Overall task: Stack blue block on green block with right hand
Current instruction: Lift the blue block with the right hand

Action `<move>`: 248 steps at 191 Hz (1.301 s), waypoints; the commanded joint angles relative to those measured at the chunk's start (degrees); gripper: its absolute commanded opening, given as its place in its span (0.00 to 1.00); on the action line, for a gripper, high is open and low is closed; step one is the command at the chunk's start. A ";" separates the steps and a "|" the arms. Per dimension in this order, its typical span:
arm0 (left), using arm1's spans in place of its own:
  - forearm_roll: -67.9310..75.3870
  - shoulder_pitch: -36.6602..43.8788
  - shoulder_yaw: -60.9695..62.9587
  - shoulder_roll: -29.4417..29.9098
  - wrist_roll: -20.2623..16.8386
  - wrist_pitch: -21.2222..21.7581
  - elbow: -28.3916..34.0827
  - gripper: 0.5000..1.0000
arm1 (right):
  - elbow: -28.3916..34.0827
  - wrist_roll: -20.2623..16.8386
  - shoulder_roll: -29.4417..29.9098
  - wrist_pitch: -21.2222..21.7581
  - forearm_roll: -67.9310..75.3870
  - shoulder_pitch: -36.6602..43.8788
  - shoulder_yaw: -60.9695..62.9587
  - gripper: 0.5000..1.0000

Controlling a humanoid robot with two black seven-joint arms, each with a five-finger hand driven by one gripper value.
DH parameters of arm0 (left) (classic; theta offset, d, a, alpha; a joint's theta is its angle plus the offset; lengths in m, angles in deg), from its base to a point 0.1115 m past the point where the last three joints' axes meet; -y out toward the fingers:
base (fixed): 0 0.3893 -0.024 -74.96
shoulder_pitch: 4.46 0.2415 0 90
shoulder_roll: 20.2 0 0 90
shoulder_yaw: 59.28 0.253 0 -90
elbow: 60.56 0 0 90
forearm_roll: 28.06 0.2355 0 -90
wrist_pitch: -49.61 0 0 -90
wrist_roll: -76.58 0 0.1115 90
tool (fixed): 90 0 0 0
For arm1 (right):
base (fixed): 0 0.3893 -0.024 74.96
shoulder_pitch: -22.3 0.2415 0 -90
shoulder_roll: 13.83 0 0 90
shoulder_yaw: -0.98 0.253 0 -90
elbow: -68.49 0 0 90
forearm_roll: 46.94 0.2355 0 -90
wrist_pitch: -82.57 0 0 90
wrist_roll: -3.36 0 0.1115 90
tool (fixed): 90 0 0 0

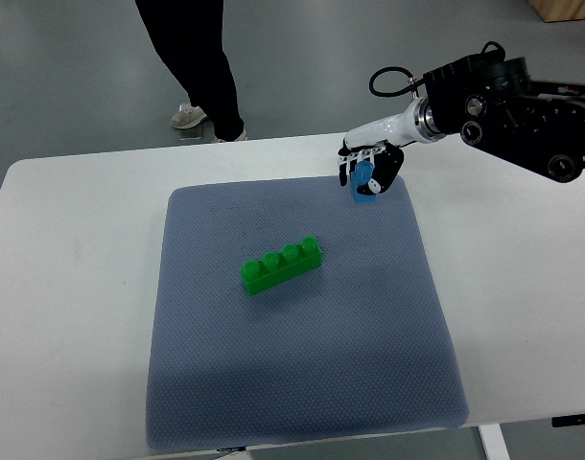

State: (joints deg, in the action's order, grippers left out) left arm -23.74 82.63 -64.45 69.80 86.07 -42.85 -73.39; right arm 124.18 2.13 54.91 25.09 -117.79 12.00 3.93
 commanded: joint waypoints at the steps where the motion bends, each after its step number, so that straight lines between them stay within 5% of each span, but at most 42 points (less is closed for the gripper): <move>1: -0.01 0.01 -0.01 0.00 0.00 0.00 0.00 1.00 | 5.66 0.00 -1.67 1.93 4.66 4.49 -0.22 0.10; 37: -0.01 0.01 -0.01 0.00 -0.09 0.00 0.00 1.00 | 13.57 0.35 -0.80 1.49 9.94 11.00 -0.58 0.10; 122: -0.10 0.01 -0.36 0.00 0.00 0.00 0.27 1.00 | 14.71 0.53 9.05 -3.78 10.56 14.43 -0.84 0.10; 248: -0.10 0.01 -0.27 0.00 0.00 0.00 0.62 1.00 | 14.01 -4.57 5.89 -18.99 7.13 -1.48 0.39 0.10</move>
State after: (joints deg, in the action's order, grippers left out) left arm -23.85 82.64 -64.80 69.80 86.07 -42.85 -72.81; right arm 138.08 -2.09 61.95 7.45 -110.43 12.42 4.11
